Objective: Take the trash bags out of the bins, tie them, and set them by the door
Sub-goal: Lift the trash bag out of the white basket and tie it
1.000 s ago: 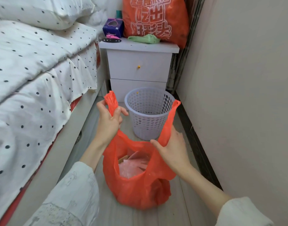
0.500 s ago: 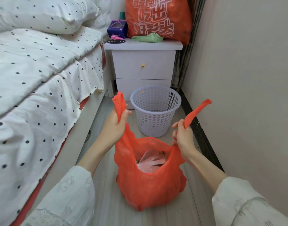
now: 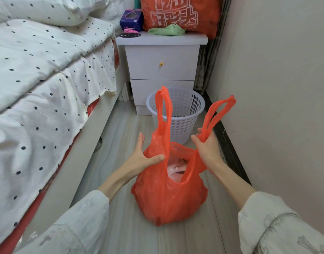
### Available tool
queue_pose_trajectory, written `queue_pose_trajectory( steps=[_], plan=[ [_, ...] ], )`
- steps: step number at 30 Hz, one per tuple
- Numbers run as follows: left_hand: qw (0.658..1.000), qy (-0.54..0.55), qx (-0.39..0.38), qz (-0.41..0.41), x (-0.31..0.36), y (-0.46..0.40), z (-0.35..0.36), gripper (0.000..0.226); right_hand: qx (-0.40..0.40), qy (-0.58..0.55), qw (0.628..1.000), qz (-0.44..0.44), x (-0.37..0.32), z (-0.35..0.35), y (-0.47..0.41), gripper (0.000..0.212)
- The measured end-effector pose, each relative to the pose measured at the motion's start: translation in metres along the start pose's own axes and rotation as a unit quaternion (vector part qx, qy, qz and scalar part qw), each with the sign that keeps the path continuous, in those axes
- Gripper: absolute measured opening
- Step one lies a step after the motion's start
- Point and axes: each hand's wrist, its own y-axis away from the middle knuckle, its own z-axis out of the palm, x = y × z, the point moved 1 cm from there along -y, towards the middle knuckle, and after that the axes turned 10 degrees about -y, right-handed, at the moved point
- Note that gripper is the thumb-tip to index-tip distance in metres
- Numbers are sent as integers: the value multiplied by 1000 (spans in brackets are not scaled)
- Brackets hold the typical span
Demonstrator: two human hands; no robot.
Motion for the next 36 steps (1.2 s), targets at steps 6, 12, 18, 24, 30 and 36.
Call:
queue_pose_trajectory(
  steps=[6, 12, 18, 24, 30, 36],
  plan=[
    [996, -69, 48, 8, 1, -28, 35, 105, -53, 170, 982, -55, 28, -15, 2, 14],
    [975, 147, 166, -3, -6, -35, 39, 14, -38, 33, 998, 39, 35, -18, 3, 22],
    [865, 480, 137, -48, -11, -40, 24, 32, -75, -258, 943, 196, 31, -7, 0, 21],
    [794, 586, 151, -56, -7, -42, 23, 28, -32, -417, 867, 272, 22, -11, 6, 32],
    [807, 565, 152, -87, -6, -39, 25, 34, -55, -541, 804, 240, 9, -6, 8, 30],
    [840, 502, 155, -134, -24, -37, 23, 34, -153, -481, 817, 278, 9, -4, 15, 30]
  ],
)
